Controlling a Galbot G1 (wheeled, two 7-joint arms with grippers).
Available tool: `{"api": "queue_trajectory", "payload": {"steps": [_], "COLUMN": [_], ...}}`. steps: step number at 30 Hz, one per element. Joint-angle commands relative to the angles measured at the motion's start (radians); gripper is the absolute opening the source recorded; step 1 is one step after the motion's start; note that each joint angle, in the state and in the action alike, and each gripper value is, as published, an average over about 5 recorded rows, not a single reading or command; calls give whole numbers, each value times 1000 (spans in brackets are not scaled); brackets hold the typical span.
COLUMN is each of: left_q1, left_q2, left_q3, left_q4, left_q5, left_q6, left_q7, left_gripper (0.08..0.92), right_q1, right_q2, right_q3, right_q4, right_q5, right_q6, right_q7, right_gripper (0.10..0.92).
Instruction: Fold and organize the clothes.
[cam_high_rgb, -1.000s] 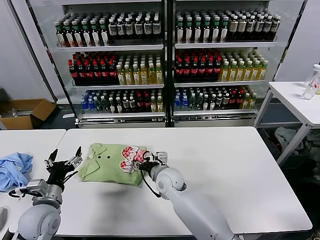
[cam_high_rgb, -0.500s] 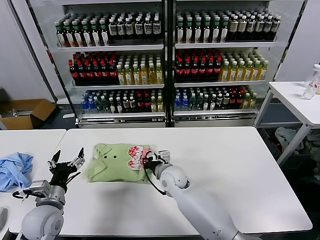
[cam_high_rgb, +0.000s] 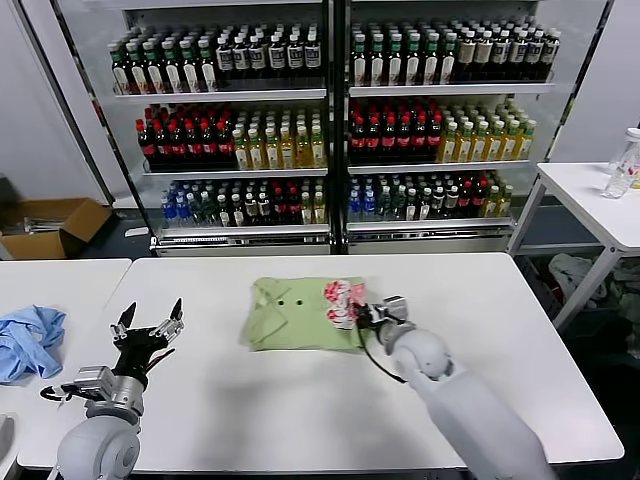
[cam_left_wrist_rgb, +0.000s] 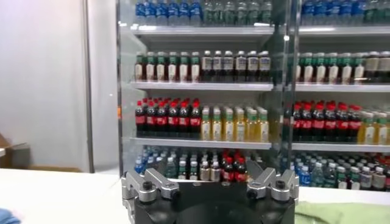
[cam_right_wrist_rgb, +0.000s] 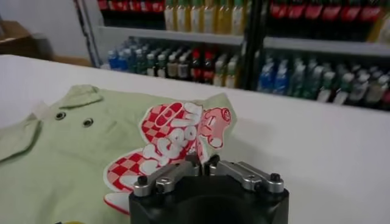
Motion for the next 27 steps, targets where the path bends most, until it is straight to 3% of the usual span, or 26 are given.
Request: {"api": "queue_trajectory", "payload": {"steps": [1, 8, 19, 22, 27], "left_q1": [4, 14, 46, 57, 68], "left_q2": [0, -25, -11, -15, -32], "left_q3": [46, 77, 60, 50, 46], "left_q4": [-89, -136, -171, -188, -202], "left_q5": [-18, 0, 9, 11, 21], "left_q6": [-4, -12, -6, -6, -5], "left_q7": [38, 79, 94, 93, 94], "left_gripper": [823, 822, 822, 823, 823], "right_q1": [-347, -539, -559, -573, -600], "right_q2": [-160, -135, -70, -76, -78], "right_q3": [291, 437, 470, 487, 510], "right_q4": [287, 421, 516, 530, 561], "right_q5": [-305, -292, -299, -298, -299], "right_q6": [388, 437, 448, 476, 467], "right_q7": [22, 40, 67, 80, 96], "right_gripper": [253, 443, 759, 810, 822]}}
